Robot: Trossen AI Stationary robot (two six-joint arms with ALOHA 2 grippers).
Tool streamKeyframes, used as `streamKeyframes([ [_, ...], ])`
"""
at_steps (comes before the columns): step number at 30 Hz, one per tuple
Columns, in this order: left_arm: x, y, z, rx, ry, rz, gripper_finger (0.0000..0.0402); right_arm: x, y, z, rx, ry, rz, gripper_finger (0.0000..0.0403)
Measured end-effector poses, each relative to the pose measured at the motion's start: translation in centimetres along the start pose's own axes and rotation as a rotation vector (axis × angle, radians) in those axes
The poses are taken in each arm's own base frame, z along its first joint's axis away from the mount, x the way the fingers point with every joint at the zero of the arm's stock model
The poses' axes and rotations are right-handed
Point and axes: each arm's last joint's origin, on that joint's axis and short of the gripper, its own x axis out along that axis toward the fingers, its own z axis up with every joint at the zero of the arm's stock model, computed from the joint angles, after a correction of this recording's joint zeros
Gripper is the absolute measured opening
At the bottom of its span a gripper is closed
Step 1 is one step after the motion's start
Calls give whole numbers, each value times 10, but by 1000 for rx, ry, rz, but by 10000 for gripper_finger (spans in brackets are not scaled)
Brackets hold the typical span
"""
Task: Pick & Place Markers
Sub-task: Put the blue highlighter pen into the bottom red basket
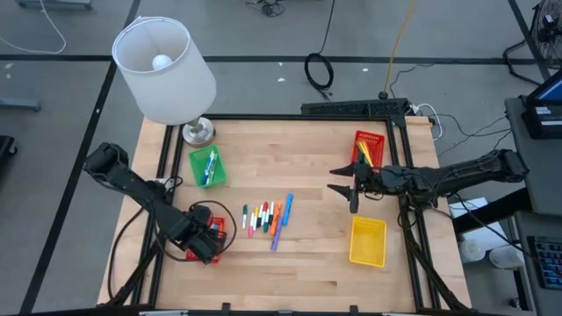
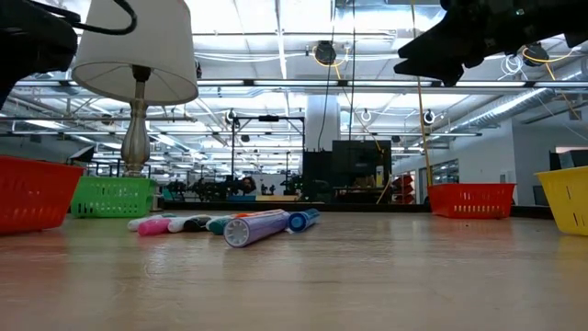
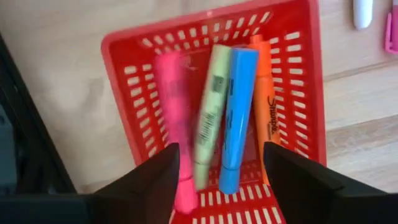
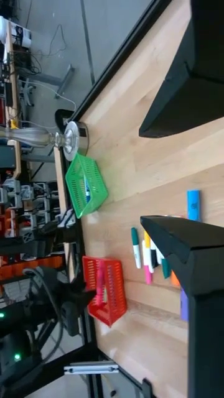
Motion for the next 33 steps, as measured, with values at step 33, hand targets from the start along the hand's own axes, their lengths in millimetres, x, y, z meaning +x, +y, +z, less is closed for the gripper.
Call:
streamKeyframes([
  [33, -110, -51, 131, 1091, -1062, -916, 196, 179, 60, -38, -726, 768, 154, 206],
])
